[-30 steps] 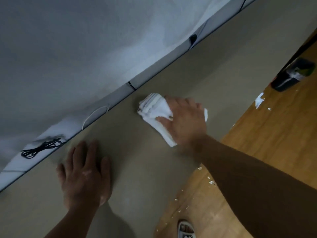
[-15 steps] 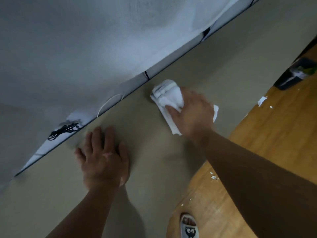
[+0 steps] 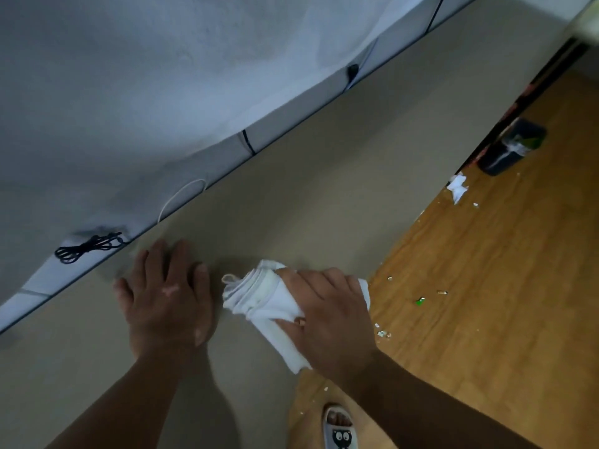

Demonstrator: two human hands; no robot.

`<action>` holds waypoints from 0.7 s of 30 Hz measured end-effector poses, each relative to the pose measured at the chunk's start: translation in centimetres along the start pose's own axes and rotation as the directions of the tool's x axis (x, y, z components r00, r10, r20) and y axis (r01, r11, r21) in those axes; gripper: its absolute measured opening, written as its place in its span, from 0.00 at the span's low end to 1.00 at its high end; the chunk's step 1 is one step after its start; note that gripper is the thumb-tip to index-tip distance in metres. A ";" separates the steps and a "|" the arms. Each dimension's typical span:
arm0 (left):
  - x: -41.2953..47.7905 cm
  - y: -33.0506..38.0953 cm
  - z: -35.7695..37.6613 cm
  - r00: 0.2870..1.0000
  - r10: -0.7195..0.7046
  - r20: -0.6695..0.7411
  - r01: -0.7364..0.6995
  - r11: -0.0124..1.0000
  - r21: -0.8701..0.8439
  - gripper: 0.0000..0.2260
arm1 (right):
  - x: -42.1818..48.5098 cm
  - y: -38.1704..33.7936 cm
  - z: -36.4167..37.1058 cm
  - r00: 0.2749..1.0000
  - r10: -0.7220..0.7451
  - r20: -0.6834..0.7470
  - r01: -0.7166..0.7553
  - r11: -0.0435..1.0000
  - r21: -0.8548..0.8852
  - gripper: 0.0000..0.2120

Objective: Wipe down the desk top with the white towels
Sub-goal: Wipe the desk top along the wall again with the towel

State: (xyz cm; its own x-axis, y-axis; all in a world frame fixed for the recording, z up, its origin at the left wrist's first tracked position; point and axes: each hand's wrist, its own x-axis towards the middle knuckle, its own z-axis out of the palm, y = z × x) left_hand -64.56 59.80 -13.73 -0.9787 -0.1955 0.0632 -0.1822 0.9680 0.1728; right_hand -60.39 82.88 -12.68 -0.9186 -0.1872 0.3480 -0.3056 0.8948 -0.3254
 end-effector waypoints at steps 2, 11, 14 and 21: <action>0.0 0.4 0.0 1.000 -0.022 -0.008 0.022 1.000 -0.019 0.25 | 1.3 2.6 -0.1 0.997 0.060 -0.038 -0.061 0.998 -0.022 0.26; 0.0 0.9 0.2 0.998 -0.055 -0.027 0.055 0.998 -0.009 0.28 | 8.5 15.9 -0.8 0.965 0.251 -0.070 -0.258 0.960 -0.110 0.29; 0.2 1.0 0.3 0.998 -0.060 -0.030 0.061 0.998 0.012 0.29 | 11.4 20.5 -1.9 0.954 0.275 -0.121 -0.281 0.959 -0.030 0.26; 0.3 0.9 0.3 0.998 -0.064 -0.019 0.064 0.998 0.025 0.28 | 14.1 23.9 -1.3 0.890 0.420 -0.178 -0.425 0.905 0.007 0.28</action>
State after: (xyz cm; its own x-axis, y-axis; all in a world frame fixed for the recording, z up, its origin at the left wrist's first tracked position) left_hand -65.00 60.70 -13.87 -0.9632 -0.2595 0.0706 -0.2468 0.9571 0.1515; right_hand -80.34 102.16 -14.38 -0.9013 0.2809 0.3298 0.1124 0.8868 -0.4482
